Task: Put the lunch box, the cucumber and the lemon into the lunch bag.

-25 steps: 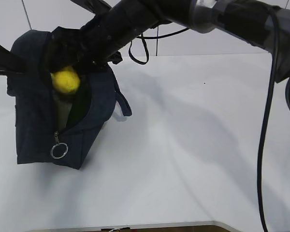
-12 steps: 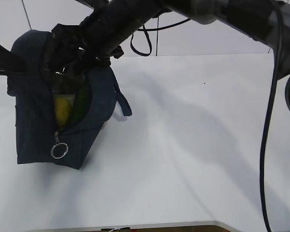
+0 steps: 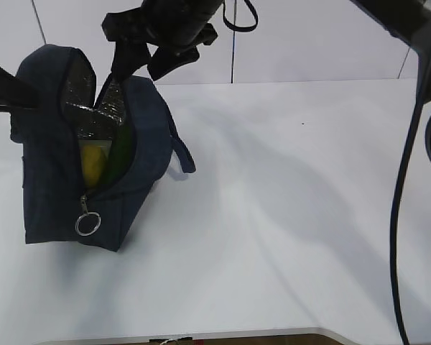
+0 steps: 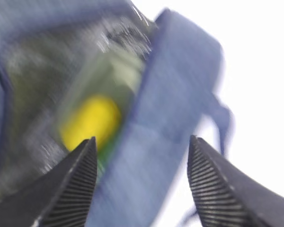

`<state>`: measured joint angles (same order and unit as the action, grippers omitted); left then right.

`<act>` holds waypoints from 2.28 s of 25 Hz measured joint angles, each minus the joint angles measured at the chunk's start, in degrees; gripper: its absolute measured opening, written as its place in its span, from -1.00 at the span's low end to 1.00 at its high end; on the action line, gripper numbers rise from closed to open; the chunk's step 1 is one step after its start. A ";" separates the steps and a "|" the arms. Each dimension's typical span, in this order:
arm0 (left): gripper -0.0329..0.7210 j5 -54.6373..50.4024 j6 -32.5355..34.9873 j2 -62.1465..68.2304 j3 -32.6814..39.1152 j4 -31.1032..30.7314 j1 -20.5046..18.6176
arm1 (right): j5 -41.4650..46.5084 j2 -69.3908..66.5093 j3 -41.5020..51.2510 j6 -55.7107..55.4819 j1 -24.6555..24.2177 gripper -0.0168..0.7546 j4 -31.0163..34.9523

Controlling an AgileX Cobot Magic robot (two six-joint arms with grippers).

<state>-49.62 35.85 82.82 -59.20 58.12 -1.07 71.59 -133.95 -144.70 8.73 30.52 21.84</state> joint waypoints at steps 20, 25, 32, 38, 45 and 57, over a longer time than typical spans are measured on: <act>-0.89 0.00 0.09 0.00 0.00 0.00 0.00 | -2.35 16.88 29.67 7.66 -5.86 0.29 7.49; -0.89 0.00 0.22 0.00 0.00 0.00 0.00 | -8.46 20.41 41.69 16.50 -9.98 0.29 21.32; -0.89 -0.46 1.65 0.00 0.00 0.00 0.00 | -14.23 20.52 48.40 25.17 -11.49 0.29 33.59; -0.89 -1.35 2.45 0.00 0.00 0.00 0.00 | -18.08 19.77 49.43 26.08 -11.49 0.29 37.96; -0.89 -1.46 2.59 0.00 0.00 0.00 0.00 | -18.32 15.32 49.43 28.00 -11.49 0.29 43.39; -0.89 -1.46 2.61 0.00 0.00 0.00 0.00 | -16.39 12.86 49.43 32.10 -11.49 -0.27 50.93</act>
<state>-51.08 38.46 82.82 -59.20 58.12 -1.07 55.20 -121.10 -95.26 40.83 19.03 72.78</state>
